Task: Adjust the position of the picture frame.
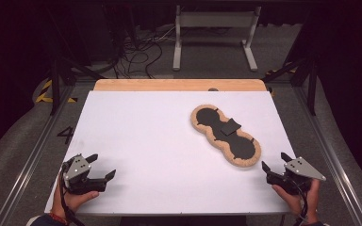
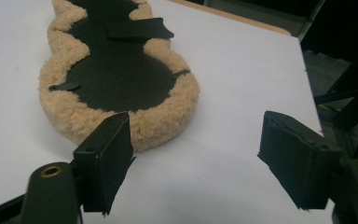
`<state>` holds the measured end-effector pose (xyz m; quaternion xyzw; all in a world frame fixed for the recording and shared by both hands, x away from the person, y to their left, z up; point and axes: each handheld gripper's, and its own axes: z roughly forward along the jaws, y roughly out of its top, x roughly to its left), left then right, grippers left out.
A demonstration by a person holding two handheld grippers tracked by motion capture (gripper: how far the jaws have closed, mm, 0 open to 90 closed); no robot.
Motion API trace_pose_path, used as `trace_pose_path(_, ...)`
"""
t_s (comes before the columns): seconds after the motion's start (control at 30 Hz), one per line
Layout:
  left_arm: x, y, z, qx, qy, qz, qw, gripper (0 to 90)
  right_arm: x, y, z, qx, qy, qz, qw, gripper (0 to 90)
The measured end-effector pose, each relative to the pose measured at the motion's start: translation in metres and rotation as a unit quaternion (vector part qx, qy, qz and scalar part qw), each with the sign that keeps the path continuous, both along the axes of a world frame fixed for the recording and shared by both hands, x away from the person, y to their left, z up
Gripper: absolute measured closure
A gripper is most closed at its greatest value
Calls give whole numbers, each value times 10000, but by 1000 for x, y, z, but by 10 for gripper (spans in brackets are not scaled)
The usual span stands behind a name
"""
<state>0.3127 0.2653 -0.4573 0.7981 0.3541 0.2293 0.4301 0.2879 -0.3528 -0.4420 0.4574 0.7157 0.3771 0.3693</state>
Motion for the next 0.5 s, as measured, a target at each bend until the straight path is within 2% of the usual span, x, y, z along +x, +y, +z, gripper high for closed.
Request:
trace_pose_path(0.1,-1,0,-1,37,-19,-72,10000,142,3,-2,-2,297,265,223,9990,254)
trace_pose_path(0.27,-4,2,0,-8,-70,-68,10000,177,7,2,-4,158,396,287,9987,309)
trace_pose_path(0.33,-6,3,-1,19,-97,-111,9999,194,12,1,-5,50,482,193,9986,377)
trace_pose_path(0.4,-6,5,-3,35,-74,-96,9999,196,13,1,-4,11,476,164,9987,400)
trace_pose_path(0.5,-5,6,-2,-35,-110,9,9999,222,19,0,-5,-75,529,142,9985,485)
